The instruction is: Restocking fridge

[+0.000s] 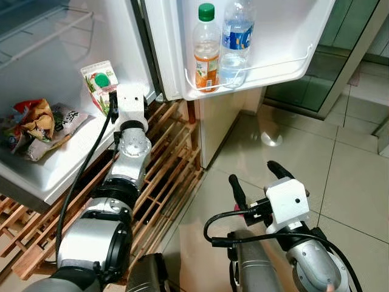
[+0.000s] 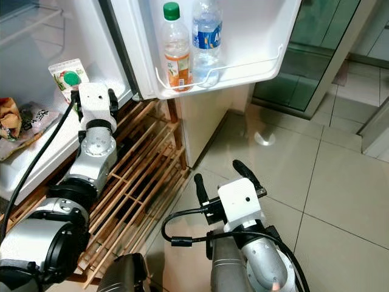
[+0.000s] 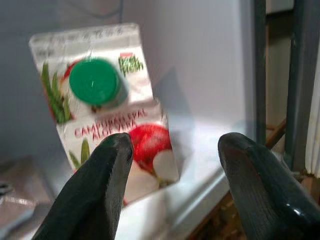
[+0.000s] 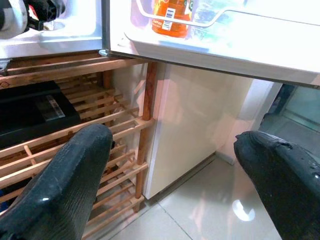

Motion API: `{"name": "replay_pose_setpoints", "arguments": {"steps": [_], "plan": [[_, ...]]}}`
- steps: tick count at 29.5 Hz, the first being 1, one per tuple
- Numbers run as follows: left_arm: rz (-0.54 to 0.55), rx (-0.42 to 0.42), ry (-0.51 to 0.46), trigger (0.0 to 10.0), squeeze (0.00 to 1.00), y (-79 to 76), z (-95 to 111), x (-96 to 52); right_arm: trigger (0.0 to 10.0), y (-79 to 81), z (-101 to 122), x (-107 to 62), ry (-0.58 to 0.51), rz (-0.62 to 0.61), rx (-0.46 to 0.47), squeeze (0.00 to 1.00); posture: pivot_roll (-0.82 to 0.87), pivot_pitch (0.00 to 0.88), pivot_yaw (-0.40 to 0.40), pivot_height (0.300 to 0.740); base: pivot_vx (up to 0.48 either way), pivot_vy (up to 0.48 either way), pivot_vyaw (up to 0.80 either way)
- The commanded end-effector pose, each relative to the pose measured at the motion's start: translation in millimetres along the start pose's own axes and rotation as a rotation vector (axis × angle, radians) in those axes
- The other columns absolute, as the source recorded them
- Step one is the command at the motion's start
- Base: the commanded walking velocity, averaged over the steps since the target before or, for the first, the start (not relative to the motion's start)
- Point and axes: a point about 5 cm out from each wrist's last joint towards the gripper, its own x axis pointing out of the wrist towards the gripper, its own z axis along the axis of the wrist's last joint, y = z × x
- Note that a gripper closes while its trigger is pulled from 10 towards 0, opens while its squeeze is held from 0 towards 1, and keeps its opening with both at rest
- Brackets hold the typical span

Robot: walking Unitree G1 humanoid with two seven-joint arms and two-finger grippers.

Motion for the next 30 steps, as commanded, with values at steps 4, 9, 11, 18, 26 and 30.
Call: {"name": "replay_pose_setpoints", "arguments": {"steps": [4,9,11,18,26,30], "plan": [[0.016,-0.005,0.041,10.0,0.00,-6.9,-2,-0.4,10.0,5.9,3,-5.1,-0.007,0.029,0.014,0.40,-0.45,0.119,0.094,0.638,0.000,0.000,0.00],[0.021,-0.015,0.076,10.0,0.00,-7.0,-1,4.3,10.0,5.6,5,-11.4,0.000,0.018,0.014,0.40,-0.48,0.134,0.101,0.638,0.000,0.000,0.00],[0.029,-0.015,0.072,10.0,0.00,-5.4,2,7.3,10.0,6.9,7,-13.8,-0.001,0.018,0.014,0.40,-0.49,0.139,0.102,0.638,0.000,0.000,0.00],[0.054,-0.016,0.099,10.0,0.00,4.9,6,17.0,10.0,13.1,10,-26.9,0.023,0.007,0.024,0.39,-0.52,0.168,0.115,0.638,0.000,0.000,0.00],[0.114,0.024,0.142,10.0,0.00,27.7,4,26.6,10.0,15.3,11,-41.4,0.067,-0.016,0.027,0.40,-0.57,0.210,0.128,0.638,0.000,0.000,0.00],[0.116,0.053,0.155,10.0,0.00,35.7,3,29.9,10.0,15.5,11,-45.9,0.079,-0.025,0.025,0.39,-0.58,0.219,0.127,0.638,0.000,0.000,0.00]]}}
